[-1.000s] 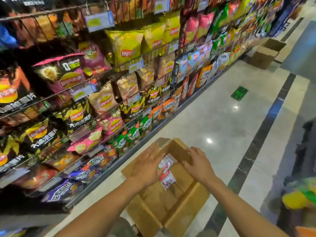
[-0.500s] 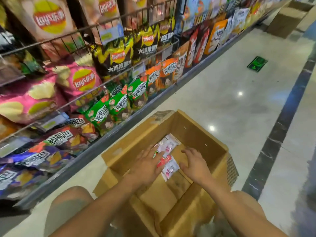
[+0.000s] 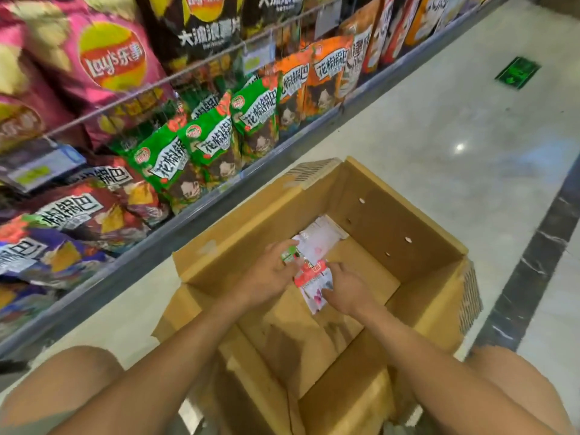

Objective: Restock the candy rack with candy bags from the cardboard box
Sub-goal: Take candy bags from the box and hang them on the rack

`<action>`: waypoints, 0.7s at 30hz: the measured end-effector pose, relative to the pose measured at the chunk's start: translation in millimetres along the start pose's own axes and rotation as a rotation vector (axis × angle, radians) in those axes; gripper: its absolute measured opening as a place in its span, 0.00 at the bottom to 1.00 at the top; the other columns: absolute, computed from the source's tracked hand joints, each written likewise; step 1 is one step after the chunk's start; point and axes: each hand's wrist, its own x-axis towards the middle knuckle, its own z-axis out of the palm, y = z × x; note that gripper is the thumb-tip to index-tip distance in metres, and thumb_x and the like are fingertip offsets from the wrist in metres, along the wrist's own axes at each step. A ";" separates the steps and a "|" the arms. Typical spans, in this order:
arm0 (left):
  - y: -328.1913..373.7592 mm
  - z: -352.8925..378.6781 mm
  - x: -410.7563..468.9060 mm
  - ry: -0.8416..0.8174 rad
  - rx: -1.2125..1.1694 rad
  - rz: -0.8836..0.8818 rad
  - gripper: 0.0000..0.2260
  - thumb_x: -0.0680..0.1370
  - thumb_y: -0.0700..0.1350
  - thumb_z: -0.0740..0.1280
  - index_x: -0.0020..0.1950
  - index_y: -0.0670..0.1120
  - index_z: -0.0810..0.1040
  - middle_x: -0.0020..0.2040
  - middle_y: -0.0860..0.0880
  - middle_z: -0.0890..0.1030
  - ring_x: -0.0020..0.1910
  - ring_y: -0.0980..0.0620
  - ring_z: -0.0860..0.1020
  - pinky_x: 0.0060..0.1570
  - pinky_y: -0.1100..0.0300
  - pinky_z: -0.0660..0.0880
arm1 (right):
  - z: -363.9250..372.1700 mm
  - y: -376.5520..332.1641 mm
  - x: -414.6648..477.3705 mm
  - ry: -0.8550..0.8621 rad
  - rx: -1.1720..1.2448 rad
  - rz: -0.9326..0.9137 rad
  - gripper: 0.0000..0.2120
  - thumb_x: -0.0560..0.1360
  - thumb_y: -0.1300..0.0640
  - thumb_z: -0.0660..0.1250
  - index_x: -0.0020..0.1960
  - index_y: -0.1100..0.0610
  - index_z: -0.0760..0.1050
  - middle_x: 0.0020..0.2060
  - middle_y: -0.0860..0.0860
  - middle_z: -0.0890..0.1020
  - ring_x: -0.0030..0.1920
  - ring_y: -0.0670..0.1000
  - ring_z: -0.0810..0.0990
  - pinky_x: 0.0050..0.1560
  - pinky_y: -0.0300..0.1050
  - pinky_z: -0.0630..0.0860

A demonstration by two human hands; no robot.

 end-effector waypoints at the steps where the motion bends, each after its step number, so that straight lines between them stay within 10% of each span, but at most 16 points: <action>1: 6.1 -1.7 0.1 0.022 -0.140 -0.055 0.17 0.86 0.50 0.64 0.74 0.49 0.73 0.69 0.51 0.74 0.65 0.55 0.75 0.58 0.73 0.70 | 5.2 -0.3 8.5 -0.021 0.006 0.004 0.35 0.77 0.47 0.69 0.80 0.51 0.59 0.76 0.55 0.67 0.73 0.58 0.69 0.69 0.54 0.72; 8: -8.2 -29.3 -5.9 0.026 -0.972 -0.412 0.24 0.85 0.64 0.53 0.70 0.53 0.78 0.70 0.50 0.79 0.70 0.48 0.75 0.73 0.40 0.69 | 39.1 9.6 75.3 -0.051 0.068 0.084 0.35 0.77 0.51 0.62 0.81 0.51 0.56 0.69 0.60 0.75 0.69 0.63 0.73 0.67 0.57 0.73; 21: -17.5 -45.1 -9.4 0.123 -1.090 -0.459 0.28 0.85 0.66 0.51 0.69 0.51 0.81 0.68 0.47 0.82 0.69 0.44 0.77 0.73 0.39 0.70 | 43.2 19.7 135.7 0.157 0.376 0.061 0.28 0.73 0.66 0.59 0.73 0.57 0.73 0.62 0.59 0.80 0.60 0.60 0.79 0.58 0.59 0.80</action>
